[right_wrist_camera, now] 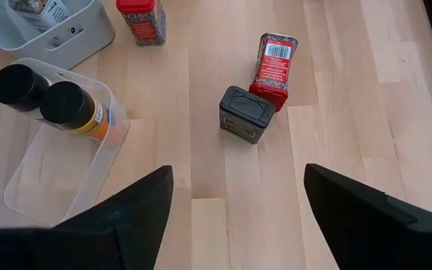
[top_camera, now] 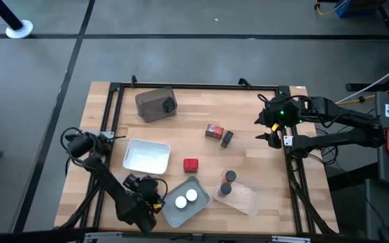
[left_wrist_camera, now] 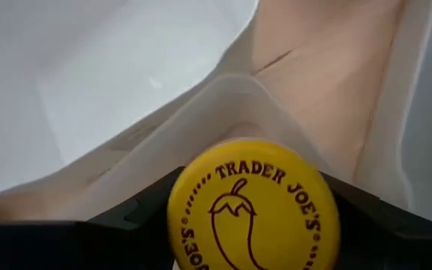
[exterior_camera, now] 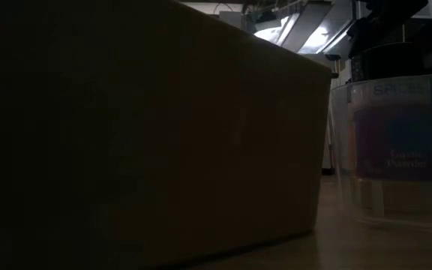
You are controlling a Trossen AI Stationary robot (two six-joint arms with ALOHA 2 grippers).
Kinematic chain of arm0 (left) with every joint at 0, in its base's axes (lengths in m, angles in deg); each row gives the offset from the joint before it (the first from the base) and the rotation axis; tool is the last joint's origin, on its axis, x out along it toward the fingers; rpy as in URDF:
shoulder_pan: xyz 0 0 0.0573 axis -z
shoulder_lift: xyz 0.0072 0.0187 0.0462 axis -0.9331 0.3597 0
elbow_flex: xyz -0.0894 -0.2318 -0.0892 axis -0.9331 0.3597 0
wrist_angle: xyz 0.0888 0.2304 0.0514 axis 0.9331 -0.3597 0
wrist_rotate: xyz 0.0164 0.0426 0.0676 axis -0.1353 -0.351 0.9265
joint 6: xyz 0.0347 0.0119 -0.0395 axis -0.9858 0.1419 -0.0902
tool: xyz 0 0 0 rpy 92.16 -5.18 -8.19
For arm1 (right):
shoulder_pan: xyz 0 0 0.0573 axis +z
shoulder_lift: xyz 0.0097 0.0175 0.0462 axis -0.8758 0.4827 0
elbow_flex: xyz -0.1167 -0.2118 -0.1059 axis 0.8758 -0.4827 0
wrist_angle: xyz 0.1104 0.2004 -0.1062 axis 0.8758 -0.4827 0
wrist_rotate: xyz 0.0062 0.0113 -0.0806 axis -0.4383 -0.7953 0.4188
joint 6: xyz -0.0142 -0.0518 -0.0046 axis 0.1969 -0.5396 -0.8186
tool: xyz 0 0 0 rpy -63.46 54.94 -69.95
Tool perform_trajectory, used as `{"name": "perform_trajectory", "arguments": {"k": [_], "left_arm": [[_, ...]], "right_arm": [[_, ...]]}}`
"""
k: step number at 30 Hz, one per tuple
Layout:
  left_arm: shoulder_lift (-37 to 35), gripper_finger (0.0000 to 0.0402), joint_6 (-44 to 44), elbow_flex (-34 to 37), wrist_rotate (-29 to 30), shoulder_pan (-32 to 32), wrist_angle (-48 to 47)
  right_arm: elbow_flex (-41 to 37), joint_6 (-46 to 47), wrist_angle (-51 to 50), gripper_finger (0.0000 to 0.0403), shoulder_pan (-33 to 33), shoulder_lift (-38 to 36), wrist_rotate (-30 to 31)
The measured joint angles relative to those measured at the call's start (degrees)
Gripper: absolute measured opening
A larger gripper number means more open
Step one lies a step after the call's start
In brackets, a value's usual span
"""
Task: Sort spices by type
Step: Put the yellow seasoning bottle into the left transparent bin
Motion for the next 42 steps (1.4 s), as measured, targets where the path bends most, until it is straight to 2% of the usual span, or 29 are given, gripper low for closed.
{"name": "perform_trajectory", "arguments": {"k": [16,23,33,42], "left_arm": [[-5.3,0.0246,-1.7,0.0,0.2,-0.7,-0.7],[-5.3,0.0246,-6.1,0.0,0.4,-1.8,0.3],[-5.2,0.0246,-13.6,0.0,-0.6,-1.9,7.3],[-4.8,0.0246,-13.8,0.0,-0.7,-1.7,6.9]], "right_arm": [[0.0,0.0,0.0,0.0301,0.0,0.0,0.0],[0.0,0.0,0.0,0.0301,0.0,0.0,0.0],[0.0,0.0,0.0,0.0301,0.0,0.0,0.0],[0.0,0.0,-0.1,0.0301,0.0,0.0,0.0]]}}
